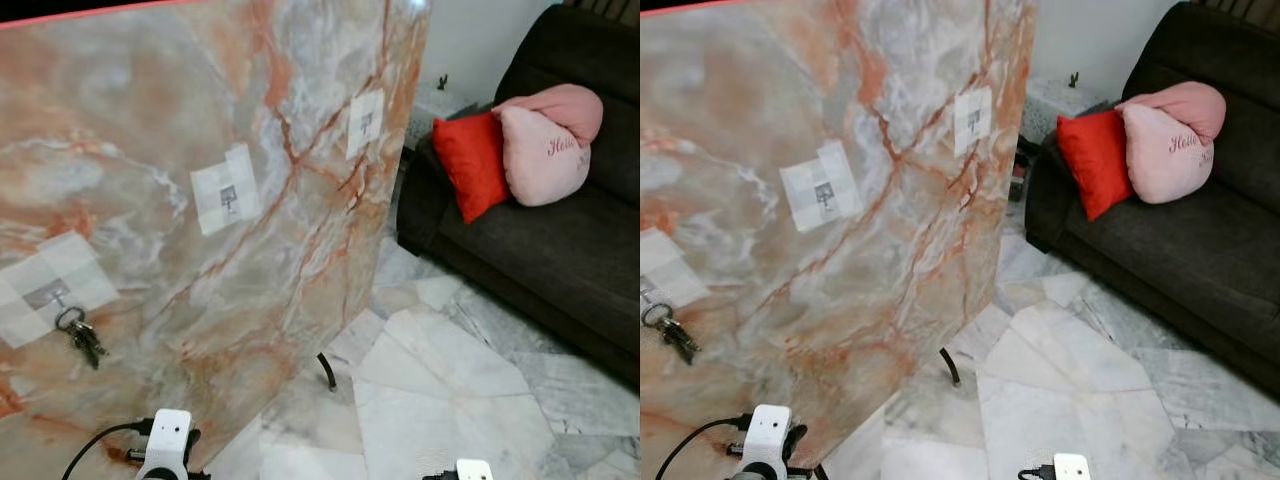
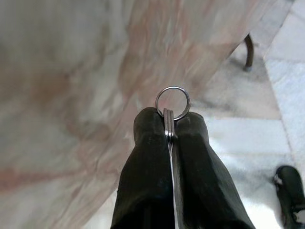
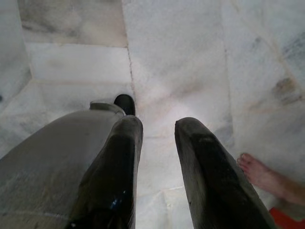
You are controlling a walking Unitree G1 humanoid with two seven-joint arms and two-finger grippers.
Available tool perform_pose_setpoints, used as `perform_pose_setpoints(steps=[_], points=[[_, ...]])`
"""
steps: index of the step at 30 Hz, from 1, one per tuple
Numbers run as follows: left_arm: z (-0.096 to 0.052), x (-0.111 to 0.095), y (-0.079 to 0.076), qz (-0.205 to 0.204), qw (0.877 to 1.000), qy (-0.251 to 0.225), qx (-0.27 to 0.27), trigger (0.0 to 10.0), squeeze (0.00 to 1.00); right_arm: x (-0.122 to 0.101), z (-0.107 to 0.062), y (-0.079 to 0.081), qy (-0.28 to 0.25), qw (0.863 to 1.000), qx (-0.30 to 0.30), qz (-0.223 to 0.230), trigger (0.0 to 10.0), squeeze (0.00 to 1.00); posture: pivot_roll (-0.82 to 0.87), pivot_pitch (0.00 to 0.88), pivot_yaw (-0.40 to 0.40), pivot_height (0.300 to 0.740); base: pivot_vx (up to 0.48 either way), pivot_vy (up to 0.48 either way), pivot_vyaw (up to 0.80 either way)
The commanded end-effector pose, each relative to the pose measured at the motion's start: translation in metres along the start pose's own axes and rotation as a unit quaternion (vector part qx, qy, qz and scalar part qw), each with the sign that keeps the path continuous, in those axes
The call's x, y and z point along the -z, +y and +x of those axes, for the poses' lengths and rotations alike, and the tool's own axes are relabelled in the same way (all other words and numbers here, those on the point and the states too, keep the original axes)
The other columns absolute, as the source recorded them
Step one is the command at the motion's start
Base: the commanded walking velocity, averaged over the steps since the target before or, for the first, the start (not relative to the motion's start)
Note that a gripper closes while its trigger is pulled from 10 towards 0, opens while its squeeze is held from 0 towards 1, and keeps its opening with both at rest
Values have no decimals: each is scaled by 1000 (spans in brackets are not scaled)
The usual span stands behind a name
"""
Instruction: Hang keys on a hook
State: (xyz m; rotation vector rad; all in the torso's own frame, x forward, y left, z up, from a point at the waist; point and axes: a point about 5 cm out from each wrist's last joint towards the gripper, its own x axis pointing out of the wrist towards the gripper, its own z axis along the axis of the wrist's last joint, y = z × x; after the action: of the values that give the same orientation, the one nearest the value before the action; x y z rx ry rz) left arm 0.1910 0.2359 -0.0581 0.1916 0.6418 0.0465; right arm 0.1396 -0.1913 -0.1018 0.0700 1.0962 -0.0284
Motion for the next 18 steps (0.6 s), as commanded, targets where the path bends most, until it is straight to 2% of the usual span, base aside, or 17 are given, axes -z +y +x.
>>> perform_pose_setpoints(steps=[1, 9, 18], points=[[-4, 11, -2, 10, 1000, 25, 4, 10000, 0, -1, 0, -3, -5, 1000, 5, 3, 10000, 0, 37, 0, -70, 722, 0, 0, 0], [-3, 8, -4, 9, 1000, 16, 3, 10000, 0, 0, -1, -3, -4, 1000, 5, 3, 10000, 0, 37, 0, -69, 722, 0, -480, 0], [2, -12, -5, -2, 999, -40, 3, 10000, 0, -1, 0, -3, -5, 1000, 4, 4, 10000, 0, 38, 0, -70, 722, 0, 0, 0]])
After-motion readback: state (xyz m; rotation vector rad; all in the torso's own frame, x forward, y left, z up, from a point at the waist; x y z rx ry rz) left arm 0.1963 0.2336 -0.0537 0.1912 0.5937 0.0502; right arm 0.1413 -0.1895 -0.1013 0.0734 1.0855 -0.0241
